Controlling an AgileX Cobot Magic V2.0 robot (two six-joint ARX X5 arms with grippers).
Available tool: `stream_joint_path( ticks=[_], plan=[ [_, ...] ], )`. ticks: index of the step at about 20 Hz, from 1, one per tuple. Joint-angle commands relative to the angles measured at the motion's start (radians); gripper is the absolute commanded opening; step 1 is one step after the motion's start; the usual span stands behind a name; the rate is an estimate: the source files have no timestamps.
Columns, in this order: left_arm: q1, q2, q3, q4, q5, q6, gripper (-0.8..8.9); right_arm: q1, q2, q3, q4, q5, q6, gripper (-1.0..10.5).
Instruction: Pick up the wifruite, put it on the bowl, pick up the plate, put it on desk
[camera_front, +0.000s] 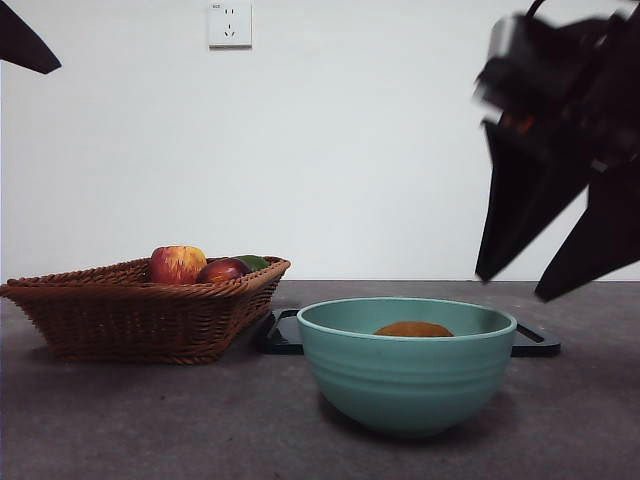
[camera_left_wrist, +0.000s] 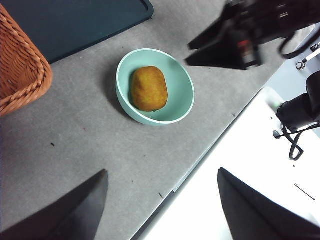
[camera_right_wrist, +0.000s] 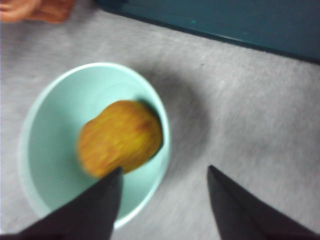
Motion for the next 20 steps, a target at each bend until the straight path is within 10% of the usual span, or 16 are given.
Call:
stream_joint_path(
  ticks=[1, 20],
  plan=[
    [-0.007, 0.005, 0.007, 0.008, 0.009, 0.019, 3.44, 0.016, 0.061, 0.006, 0.041, 0.022, 0.014, 2.1],
    [-0.006, 0.005, 0.007, 0.024, 0.008, 0.024, 3.44, 0.035, 0.189, 0.016, 0.182, -0.006, 0.018, 0.1]
  ],
)
